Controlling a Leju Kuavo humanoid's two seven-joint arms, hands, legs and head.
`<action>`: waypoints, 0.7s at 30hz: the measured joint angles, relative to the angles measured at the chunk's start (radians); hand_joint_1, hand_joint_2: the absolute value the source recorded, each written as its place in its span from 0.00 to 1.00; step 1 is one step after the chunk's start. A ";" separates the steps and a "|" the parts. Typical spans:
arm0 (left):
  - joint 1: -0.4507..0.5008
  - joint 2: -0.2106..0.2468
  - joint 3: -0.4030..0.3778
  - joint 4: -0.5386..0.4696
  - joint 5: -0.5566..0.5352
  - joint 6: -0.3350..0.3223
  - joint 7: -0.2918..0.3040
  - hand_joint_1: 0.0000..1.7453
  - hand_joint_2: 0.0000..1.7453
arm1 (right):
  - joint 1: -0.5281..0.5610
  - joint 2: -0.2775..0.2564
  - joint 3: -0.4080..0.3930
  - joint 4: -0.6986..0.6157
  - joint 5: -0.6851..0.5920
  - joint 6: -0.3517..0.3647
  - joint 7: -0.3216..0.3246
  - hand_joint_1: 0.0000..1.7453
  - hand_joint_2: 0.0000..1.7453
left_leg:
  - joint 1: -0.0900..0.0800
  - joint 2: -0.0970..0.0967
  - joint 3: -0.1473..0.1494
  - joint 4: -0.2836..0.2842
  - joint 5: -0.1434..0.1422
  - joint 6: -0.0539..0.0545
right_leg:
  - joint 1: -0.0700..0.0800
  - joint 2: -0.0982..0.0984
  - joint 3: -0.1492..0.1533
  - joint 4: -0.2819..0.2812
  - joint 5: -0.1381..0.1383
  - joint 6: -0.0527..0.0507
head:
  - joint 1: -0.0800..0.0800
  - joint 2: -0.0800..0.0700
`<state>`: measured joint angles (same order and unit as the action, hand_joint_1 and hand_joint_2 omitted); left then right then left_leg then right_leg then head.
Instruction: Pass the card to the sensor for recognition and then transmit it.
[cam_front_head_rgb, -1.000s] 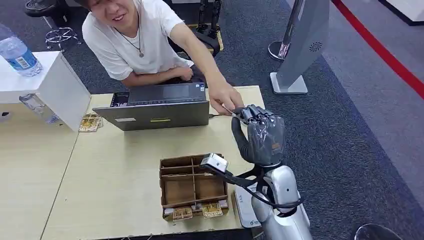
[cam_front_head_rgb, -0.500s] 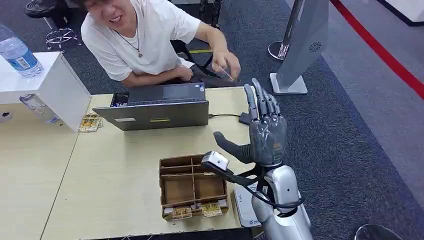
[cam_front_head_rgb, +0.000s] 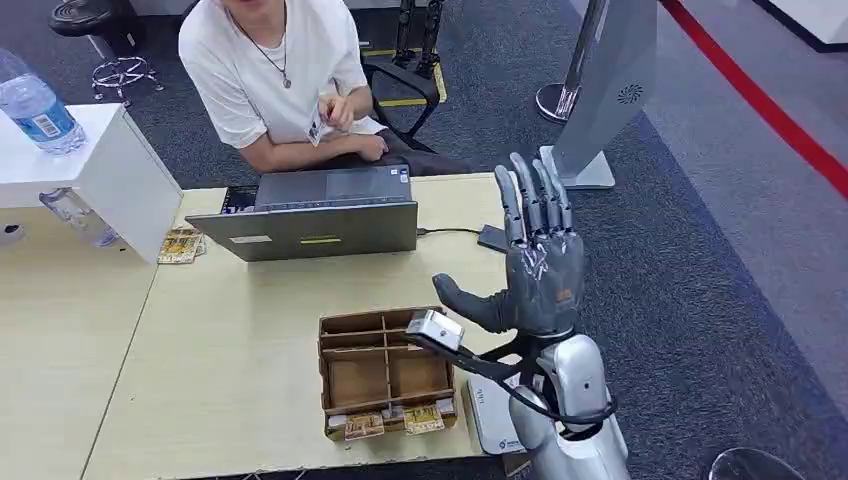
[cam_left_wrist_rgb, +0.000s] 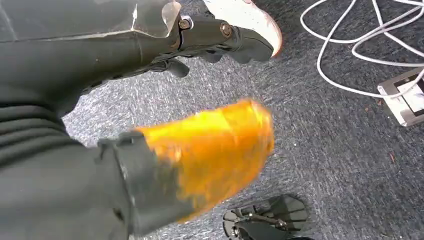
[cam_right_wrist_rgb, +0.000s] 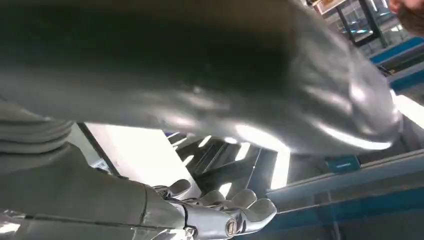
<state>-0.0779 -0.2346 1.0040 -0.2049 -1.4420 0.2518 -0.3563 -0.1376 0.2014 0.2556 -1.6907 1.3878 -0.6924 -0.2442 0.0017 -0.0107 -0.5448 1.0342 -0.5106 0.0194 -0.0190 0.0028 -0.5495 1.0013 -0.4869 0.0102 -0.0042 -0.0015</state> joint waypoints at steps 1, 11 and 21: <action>0.000 0.000 0.000 0.000 0.000 0.000 0.000 0.00 0.00 | 0.001 0.000 -0.001 -0.003 -0.001 0.000 -0.001 0.00 0.00 | 0.000 0.000 0.000 0.000 0.000 0.000 | 0.000 0.000 0.000 0.000 0.000 0.000 | 0.000 0.000; 0.001 -0.002 0.000 0.000 -0.003 -0.002 0.013 0.00 0.00 | 0.029 0.011 -0.021 -0.030 -0.025 0.000 -0.039 0.00 0.00 | 0.000 0.000 0.000 0.000 0.000 0.000 | 0.000 0.000 0.000 0.000 0.000 0.000 | 0.000 0.000; 0.002 -0.003 0.000 0.000 0.000 -0.002 0.036 0.00 0.00 | 0.093 0.020 -0.048 -0.046 -0.173 0.000 -0.126 0.00 0.00 | 0.000 0.000 0.000 0.000 0.000 0.000 | 0.000 0.000 0.000 0.000 0.000 0.000 | 0.000 0.000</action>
<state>-0.0759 -0.2380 1.0040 -0.2049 -1.4424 0.2499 -0.3204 -0.0450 0.2213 0.2071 -1.7365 1.2149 -0.6924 -0.3701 0.0017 -0.0108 -0.5449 1.0342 -0.5106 0.0194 -0.0189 0.0027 -0.5496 1.0012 -0.4869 0.0102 -0.0042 -0.0015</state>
